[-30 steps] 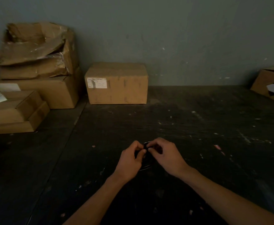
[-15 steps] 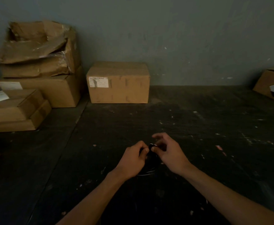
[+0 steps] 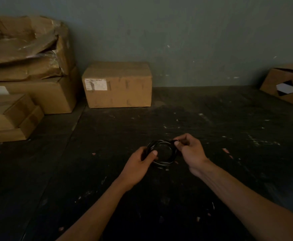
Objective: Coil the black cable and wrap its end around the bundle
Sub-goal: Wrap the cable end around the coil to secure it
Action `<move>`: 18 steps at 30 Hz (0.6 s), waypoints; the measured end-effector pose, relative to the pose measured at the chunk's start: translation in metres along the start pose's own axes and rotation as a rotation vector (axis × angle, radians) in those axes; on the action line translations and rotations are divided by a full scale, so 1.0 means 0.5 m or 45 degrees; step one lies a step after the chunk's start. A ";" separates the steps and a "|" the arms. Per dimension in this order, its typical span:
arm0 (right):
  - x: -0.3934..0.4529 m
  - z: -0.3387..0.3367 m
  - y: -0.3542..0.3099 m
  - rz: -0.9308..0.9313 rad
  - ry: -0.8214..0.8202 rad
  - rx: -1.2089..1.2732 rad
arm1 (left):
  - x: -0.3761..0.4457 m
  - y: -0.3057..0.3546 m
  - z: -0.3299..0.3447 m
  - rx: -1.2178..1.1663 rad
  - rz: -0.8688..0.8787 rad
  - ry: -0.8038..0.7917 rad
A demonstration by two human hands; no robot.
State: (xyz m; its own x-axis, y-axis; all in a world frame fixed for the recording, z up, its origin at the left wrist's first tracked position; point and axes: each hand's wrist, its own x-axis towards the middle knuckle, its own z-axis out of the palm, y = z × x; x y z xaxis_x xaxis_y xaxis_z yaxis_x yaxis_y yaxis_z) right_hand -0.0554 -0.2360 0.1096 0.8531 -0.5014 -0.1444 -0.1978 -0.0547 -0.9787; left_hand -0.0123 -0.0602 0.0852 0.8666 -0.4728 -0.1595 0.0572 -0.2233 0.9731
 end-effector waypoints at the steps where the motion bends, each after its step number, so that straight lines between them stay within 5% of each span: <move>1: 0.000 -0.002 0.002 0.022 0.006 0.021 | 0.002 -0.002 0.002 -0.165 -0.090 -0.020; 7: -0.006 -0.027 0.026 0.143 -0.015 0.121 | 0.024 0.000 0.015 -0.732 -0.335 -0.048; 18: -0.003 -0.139 0.099 0.252 -0.331 -0.209 | 0.060 0.001 0.077 -0.805 -0.436 0.034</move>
State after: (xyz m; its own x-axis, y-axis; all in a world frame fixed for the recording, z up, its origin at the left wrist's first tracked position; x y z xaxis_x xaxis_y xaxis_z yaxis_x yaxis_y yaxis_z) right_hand -0.1002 -0.2981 0.0716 0.8807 -0.2807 -0.3816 -0.4281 -0.1271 -0.8947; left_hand -0.0052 -0.1074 0.0743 0.7600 -0.4420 -0.4766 0.5970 0.1848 0.7807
